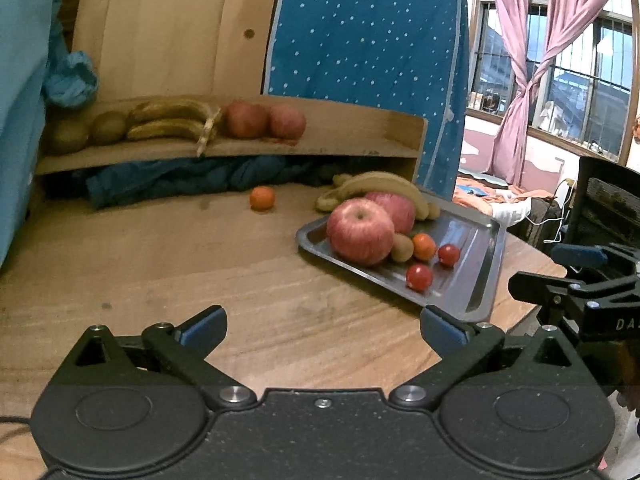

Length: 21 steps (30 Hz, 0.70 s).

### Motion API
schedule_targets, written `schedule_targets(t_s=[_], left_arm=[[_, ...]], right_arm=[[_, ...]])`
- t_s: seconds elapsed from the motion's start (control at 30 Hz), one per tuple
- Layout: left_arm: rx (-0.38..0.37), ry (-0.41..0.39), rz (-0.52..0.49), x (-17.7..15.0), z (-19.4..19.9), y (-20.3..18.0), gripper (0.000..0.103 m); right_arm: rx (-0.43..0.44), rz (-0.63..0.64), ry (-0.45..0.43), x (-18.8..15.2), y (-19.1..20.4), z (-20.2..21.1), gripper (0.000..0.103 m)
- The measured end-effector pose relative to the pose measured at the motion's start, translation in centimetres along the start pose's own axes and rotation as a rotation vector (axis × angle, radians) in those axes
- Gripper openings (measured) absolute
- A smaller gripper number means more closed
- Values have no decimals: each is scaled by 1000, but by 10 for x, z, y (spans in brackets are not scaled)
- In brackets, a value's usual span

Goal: Organize fruits

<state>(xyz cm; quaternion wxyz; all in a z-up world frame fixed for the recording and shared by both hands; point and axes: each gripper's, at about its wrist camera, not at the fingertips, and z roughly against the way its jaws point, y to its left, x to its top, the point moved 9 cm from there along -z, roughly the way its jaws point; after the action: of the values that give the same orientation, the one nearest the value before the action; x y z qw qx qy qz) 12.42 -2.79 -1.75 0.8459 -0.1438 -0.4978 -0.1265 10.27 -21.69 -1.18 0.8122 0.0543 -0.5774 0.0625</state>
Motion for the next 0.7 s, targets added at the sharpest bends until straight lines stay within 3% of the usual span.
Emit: schedule_targets(t_s=[0.27,0.7], left_arm=[[11,16,18,-12,2,3,102],[15,27,20,-11,-2,4,102]], right_arm=[[-11,-39,46,-23,4,-3,103],[-14,-57,76,-29,6,-12,103]])
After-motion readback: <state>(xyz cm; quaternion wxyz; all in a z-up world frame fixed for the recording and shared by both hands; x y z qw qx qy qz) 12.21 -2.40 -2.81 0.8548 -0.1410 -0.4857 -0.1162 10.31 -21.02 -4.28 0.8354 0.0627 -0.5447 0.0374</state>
